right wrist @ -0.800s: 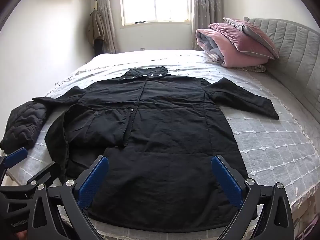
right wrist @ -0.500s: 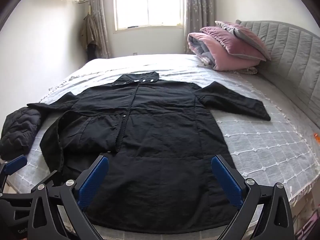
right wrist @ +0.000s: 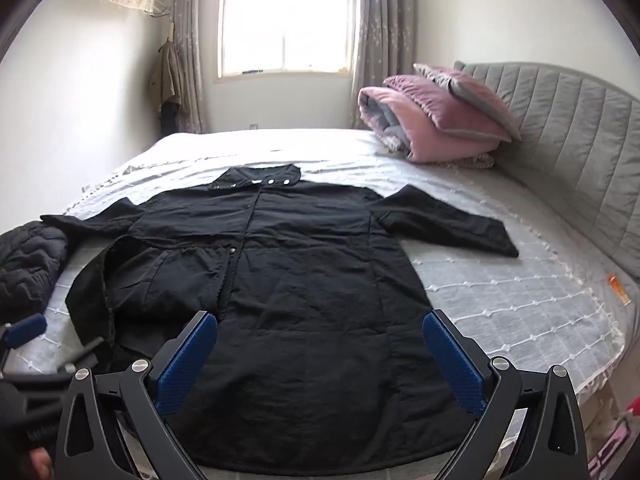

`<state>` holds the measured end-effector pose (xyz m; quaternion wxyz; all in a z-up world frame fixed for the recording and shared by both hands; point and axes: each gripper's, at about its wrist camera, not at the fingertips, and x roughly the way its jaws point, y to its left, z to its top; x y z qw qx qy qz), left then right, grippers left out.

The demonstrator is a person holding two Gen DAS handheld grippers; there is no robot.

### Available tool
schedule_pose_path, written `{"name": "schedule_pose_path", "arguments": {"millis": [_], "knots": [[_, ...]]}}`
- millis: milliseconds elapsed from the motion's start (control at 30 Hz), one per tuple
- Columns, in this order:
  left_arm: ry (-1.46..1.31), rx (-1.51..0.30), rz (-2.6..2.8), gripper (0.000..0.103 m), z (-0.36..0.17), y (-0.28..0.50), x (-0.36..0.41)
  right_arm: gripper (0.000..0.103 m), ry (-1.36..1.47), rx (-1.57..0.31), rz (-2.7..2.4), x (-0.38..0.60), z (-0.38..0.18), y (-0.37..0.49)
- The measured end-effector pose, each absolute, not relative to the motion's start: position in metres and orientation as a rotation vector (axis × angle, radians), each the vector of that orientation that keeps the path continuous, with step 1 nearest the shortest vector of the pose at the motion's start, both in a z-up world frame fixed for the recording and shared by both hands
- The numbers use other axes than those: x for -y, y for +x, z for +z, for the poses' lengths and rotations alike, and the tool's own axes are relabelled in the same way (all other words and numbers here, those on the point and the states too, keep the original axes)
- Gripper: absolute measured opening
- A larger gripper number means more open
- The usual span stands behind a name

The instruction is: Fold large clothes

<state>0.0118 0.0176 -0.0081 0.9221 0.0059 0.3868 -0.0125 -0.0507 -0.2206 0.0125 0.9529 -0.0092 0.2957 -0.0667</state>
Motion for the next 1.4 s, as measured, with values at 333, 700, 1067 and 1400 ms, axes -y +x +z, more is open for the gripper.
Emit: {"name": "schedule_pose_path", "arguments": {"millis": [333,700,1067,1400], "knots": [[0.017,-0.806,-0.022,0.099,-0.013,0.011,-0.016,0.103,-0.011,-0.624,-0.117,0.212,0.009,-0.049],[0.007,-0.823,-0.022,0.099,-0.014,0.013,-0.019,0.103,0.002,-0.64,-0.113,0.209,0.009,-0.05],[-0.01,-0.837,-0.03,0.099,-0.017,0.014,-0.021,0.103,-0.012,-0.635,-0.127,0.208,0.01,-0.052],[-0.008,-0.833,-0.041,0.099,-0.017,0.013,-0.019,0.103,-0.032,-0.615,-0.137,0.203,0.013,-0.056]]}}
